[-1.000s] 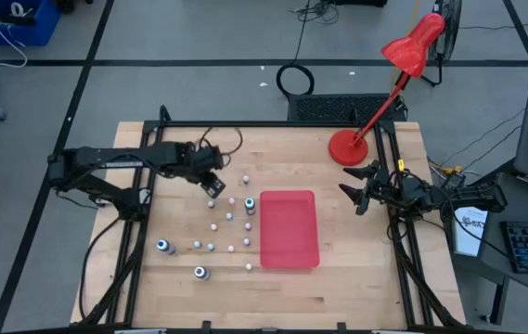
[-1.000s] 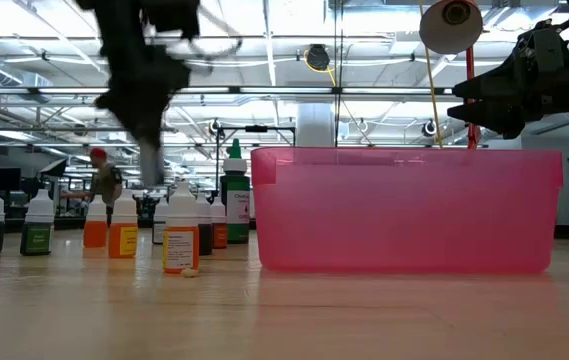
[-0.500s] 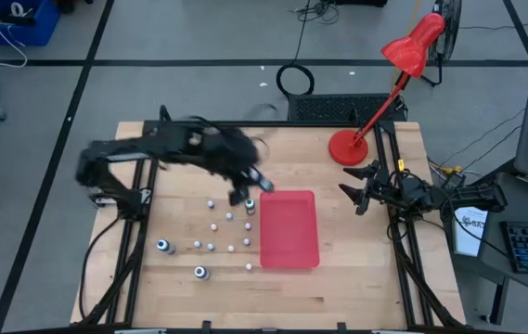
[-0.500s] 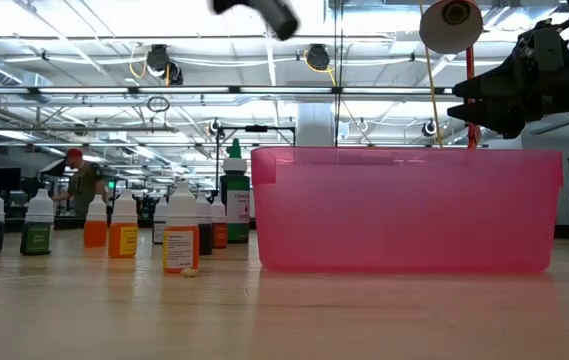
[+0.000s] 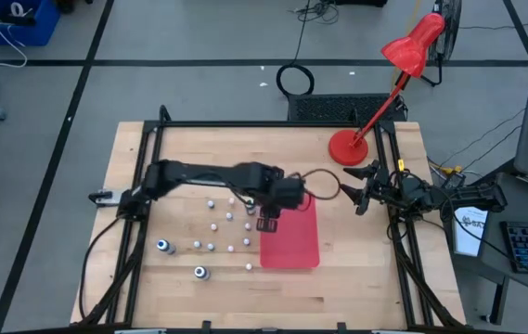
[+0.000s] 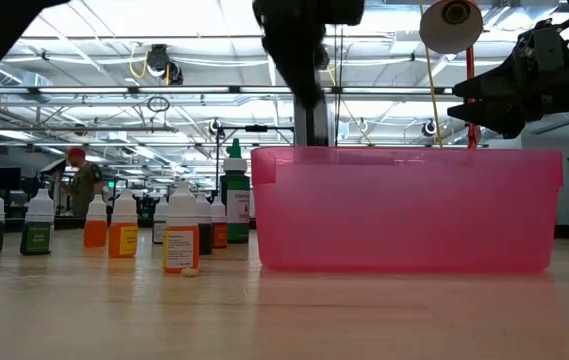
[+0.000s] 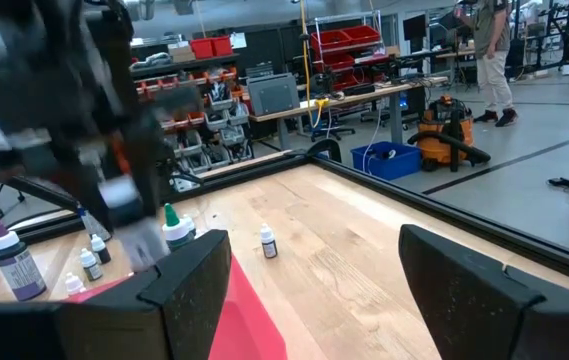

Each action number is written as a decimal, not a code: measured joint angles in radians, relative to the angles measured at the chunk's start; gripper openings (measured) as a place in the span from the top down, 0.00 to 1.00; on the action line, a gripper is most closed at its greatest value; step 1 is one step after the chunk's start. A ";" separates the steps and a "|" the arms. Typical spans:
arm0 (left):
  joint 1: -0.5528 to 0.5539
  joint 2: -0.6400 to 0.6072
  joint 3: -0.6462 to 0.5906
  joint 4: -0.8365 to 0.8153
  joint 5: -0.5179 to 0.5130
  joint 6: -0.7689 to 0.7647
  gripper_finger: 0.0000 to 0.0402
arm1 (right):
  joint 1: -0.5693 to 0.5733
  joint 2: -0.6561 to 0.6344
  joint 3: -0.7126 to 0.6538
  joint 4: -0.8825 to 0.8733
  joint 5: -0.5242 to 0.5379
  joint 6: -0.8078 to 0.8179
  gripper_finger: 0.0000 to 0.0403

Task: Pick & Place food coloring
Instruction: Put the big black food coloring bottle into the red bin, then put the big green food coloring bottle into the red bin, then put the big blue food coloring into the red bin

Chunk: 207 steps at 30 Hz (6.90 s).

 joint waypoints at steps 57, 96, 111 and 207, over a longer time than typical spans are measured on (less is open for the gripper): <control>0.039 0.042 -0.025 -0.300 -0.041 -0.263 0.20 | 0.000 0.000 0.000 0.000 0.000 0.000 0.31; 0.039 0.042 -0.274 -0.132 -0.039 -0.255 0.50 | 0.000 0.000 0.000 0.000 0.000 0.000 0.31; -0.011 0.042 -0.173 -0.303 -0.175 -0.340 0.65 | 0.000 0.000 0.000 0.000 0.000 0.000 0.31; -0.450 -0.811 -0.799 0.391 -0.056 -0.733 0.33 | 0.000 0.010 0.000 0.000 0.000 0.000 0.31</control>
